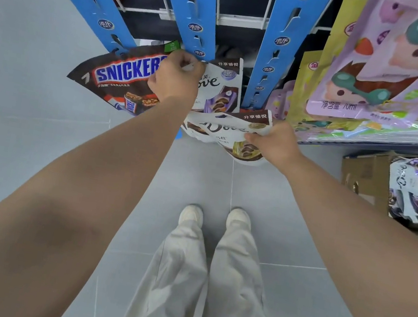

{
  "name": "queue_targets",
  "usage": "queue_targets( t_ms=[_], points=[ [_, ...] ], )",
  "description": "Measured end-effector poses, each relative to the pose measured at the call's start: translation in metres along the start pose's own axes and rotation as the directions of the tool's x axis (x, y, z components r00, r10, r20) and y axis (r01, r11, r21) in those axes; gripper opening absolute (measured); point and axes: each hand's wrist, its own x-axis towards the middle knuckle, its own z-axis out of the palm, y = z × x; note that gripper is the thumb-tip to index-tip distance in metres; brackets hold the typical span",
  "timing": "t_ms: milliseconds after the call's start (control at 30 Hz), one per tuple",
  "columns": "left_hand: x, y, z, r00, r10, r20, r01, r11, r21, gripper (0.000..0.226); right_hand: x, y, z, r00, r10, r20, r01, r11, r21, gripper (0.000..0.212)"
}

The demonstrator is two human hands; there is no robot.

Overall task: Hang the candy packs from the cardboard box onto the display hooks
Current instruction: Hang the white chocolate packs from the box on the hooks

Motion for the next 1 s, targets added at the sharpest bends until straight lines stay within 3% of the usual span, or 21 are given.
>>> queue_targets(
  t_ms=[100, 167, 333, 533, 667, 800, 1000],
  points=[
    [0.005, 0.007, -0.004, 0.964, -0.216, 0.155, 0.234, 0.967, -0.103, 0.019, 0.0, -0.003, -0.001, 1.0, 0.005, 0.007, -0.005, 1.0, -0.017, 0.031],
    [0.01, 0.008, -0.005, 0.941, -0.283, 0.184, 0.308, 0.942, -0.13, 0.022, 0.0, -0.005, -0.001, 1.0, 0.012, 0.002, -0.012, 1.0, -0.016, 0.03],
    [0.011, 0.007, -0.008, 0.936, -0.282, 0.21, 0.293, 0.956, -0.022, 0.033, -0.003, -0.008, 0.002, 0.999, 0.03, -0.015, -0.03, 0.999, -0.026, 0.032],
    [-0.001, 0.004, -0.024, 0.96, -0.185, 0.212, 0.16, 0.978, 0.134, 0.027, -0.009, -0.011, 0.0, 0.999, 0.038, -0.031, -0.038, 0.999, 0.001, 0.03],
    [-0.018, 0.0, -0.038, 0.988, 0.04, 0.149, -0.057, 0.993, 0.108, 0.021, -0.011, -0.015, 0.001, 0.998, 0.045, -0.037, -0.044, 0.999, 0.032, 0.03],
    [-0.04, -0.005, -0.047, 0.895, 0.324, 0.306, -0.364, 0.928, 0.082, 0.027, -0.012, -0.022, 0.011, 0.999, 0.045, -0.024, -0.043, 0.997, 0.065, 0.024],
    [-0.043, -0.017, -0.06, 0.846, 0.431, 0.315, -0.463, 0.886, 0.032, 0.015, -0.011, -0.038, 0.022, 0.998, 0.068, -0.013, -0.064, 0.973, 0.221, 0.02]
  ],
)
